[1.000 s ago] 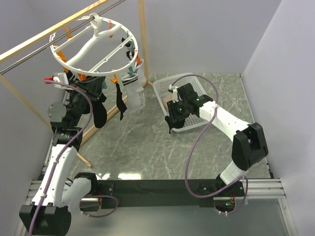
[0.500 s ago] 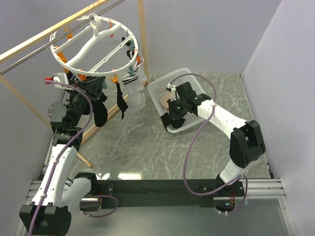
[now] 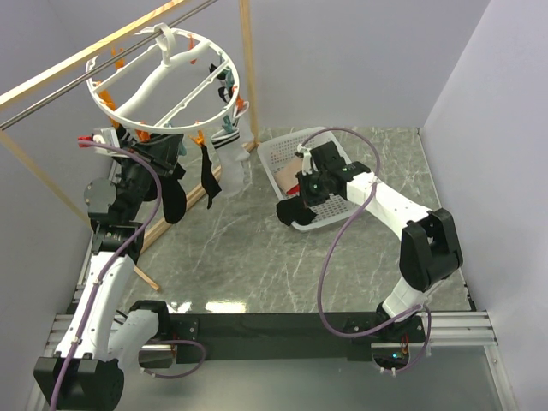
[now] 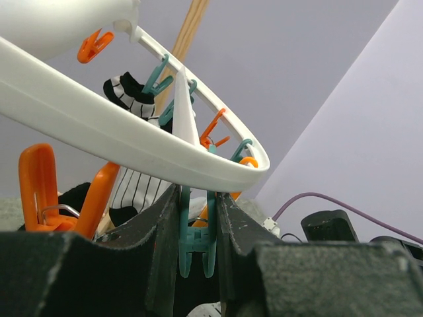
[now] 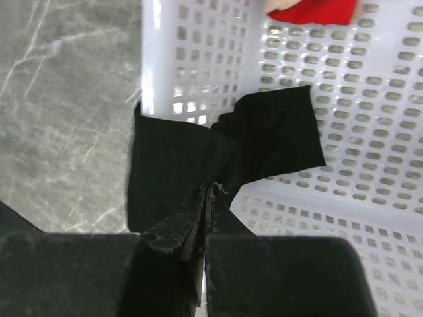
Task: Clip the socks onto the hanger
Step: Pick up the sock from the bin.
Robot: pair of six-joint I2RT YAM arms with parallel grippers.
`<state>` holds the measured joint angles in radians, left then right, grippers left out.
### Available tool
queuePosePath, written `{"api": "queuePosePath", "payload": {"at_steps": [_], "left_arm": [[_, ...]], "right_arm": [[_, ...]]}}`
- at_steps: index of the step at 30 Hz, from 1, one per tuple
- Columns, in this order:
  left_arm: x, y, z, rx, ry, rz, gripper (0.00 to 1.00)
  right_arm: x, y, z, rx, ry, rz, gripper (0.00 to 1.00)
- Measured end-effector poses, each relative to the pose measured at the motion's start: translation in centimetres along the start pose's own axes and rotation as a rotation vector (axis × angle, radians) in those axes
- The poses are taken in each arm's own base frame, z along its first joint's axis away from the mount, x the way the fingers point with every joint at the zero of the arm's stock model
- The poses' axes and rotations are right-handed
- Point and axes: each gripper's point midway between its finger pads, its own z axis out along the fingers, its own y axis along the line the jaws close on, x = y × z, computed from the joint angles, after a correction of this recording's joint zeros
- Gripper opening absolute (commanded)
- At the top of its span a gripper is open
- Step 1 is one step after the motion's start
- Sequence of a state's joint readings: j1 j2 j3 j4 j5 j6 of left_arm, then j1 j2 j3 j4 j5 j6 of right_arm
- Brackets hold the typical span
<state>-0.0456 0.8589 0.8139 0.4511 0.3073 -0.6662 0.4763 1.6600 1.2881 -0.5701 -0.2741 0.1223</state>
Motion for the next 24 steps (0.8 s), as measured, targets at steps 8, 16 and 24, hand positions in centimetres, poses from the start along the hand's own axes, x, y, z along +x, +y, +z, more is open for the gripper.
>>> {"api": "queuePosePath", "payload": {"at_steps": [8,16,24], "left_arm": [[-0.1,0.0,-0.2,-0.005,-0.007,0.001,0.07],[-0.1,0.0,-0.2,-0.005,-0.008,0.000,0.07],[-0.1,0.0,-0.2,-0.006,-0.008,0.000,0.07]], "right_arm": [[-0.3,-1.7,-0.2,0.063,-0.012,0.031,0.00],[-0.2,-1.8,-0.2,0.066,-0.008,0.034,0.00],[-0.5,-3.3,-1.1,0.166,-0.002,0.045,0.00]]}}
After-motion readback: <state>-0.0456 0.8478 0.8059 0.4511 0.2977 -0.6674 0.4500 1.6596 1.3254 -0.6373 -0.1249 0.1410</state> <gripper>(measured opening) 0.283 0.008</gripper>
